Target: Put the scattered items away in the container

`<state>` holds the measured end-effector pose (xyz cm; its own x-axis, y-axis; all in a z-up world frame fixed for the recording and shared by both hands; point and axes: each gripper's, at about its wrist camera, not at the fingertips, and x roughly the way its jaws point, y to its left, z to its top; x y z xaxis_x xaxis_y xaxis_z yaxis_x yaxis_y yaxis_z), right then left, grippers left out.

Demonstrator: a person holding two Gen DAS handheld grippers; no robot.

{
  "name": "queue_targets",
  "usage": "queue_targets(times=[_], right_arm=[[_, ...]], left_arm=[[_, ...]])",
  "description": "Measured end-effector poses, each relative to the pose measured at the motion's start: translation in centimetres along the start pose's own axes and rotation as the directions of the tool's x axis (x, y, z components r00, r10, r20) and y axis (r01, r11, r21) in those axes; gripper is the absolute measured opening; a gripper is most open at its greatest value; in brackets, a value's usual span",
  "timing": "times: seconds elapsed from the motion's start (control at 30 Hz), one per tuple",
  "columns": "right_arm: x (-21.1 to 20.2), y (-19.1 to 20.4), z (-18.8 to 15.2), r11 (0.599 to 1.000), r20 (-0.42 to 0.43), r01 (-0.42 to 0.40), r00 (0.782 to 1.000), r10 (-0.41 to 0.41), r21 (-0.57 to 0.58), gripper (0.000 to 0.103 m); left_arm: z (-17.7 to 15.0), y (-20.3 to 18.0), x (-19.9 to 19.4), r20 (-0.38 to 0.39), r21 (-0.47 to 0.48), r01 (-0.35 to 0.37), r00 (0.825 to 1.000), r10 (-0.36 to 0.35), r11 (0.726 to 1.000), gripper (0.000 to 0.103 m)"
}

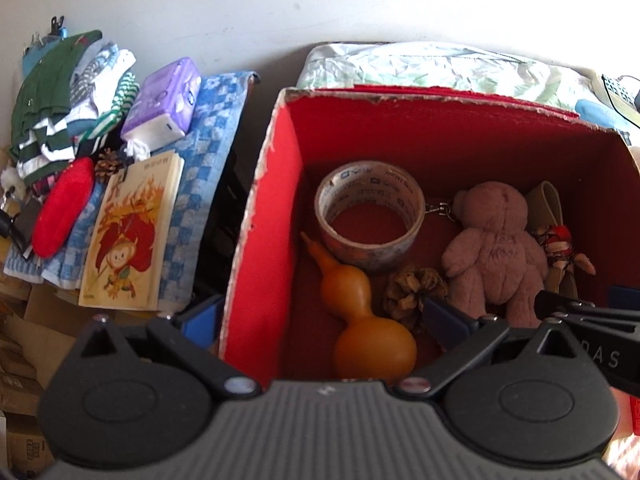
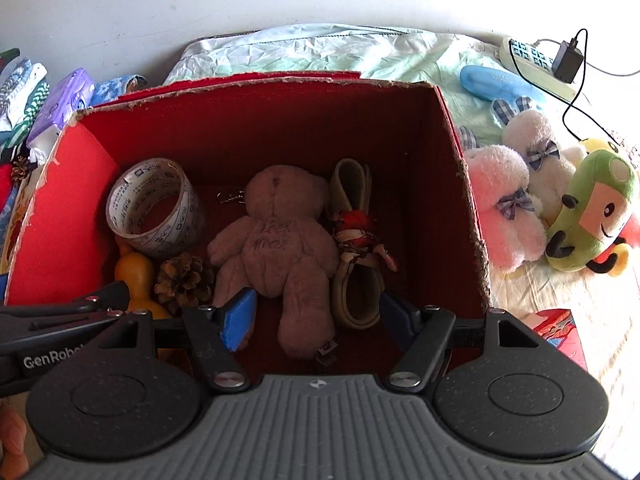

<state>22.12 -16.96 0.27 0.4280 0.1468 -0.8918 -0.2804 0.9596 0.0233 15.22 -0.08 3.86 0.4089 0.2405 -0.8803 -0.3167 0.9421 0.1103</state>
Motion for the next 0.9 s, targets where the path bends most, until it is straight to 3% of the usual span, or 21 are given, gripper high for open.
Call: queue_targets(times=[0.3,0.63,0.9], right_arm=[[0.12,0.14,0.06,1.000,-0.011,0.013,1.000,-0.013,0.008,0.072],[-0.15,-0.27,0.16,0.999,0.002,-0.001,1.000,0.001,0.033,0.083],[0.00,-0.16,-0.13,1.000,-0.006,0.007,1.000,-0.007,0.020,0.083]], left_arm=[[-0.28,0.17,0.58,-0.014,-0.001,-0.002,1.000,0.002,1.000,0.103],[-0.63,0.28,0.97,-0.029,-0.003,0.000,1.000,0.000,1.000,0.103],[-0.85,0.18,1.05,-0.032,0.001,-0.001,0.999,0.001,1.000,0.103]])
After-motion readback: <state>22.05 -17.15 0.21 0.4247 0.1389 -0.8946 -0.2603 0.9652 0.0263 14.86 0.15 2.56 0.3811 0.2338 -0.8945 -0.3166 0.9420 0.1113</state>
